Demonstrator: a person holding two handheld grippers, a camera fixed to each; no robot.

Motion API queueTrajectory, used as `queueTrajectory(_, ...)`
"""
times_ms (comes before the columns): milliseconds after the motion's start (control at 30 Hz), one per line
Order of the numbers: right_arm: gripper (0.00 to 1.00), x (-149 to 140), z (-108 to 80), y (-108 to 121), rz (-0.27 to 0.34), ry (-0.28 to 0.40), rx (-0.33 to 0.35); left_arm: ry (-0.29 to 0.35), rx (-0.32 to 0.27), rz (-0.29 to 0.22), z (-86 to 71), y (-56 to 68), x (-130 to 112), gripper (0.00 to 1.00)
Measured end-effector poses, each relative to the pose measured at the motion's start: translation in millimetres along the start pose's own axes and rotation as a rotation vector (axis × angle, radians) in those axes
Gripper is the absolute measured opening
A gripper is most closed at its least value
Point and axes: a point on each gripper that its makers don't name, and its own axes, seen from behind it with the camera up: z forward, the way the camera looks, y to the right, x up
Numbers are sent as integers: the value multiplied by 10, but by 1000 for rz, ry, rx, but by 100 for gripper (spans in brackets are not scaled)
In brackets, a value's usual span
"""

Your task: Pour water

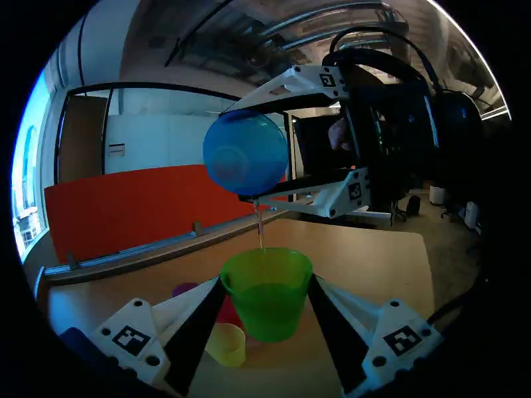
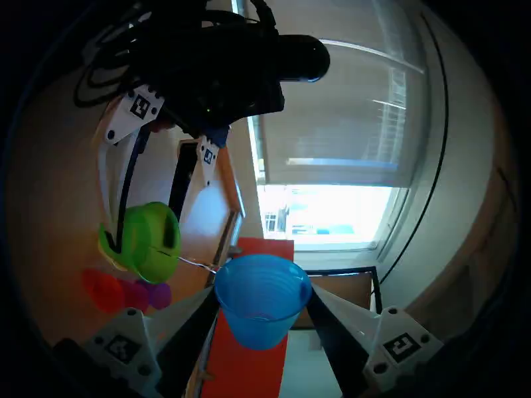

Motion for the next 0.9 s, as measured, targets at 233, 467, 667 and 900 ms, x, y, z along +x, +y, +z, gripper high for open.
queueTrajectory(233,91,25,-16,-1,-11,2,-1,0,1,2,3,1,-1,86)
queueTrajectory(467,91,38,-37,-11,-23,0,-1,0,0,0,4,5,-10,86)
queueTrajectory(667,91,45,-43,-8,-28,0,-2,2,0,1,4,4,-7,86)
queueTrajectory(900,91,58,-45,-6,-31,0,-2,1,3,0,-2,-12,-12,86)
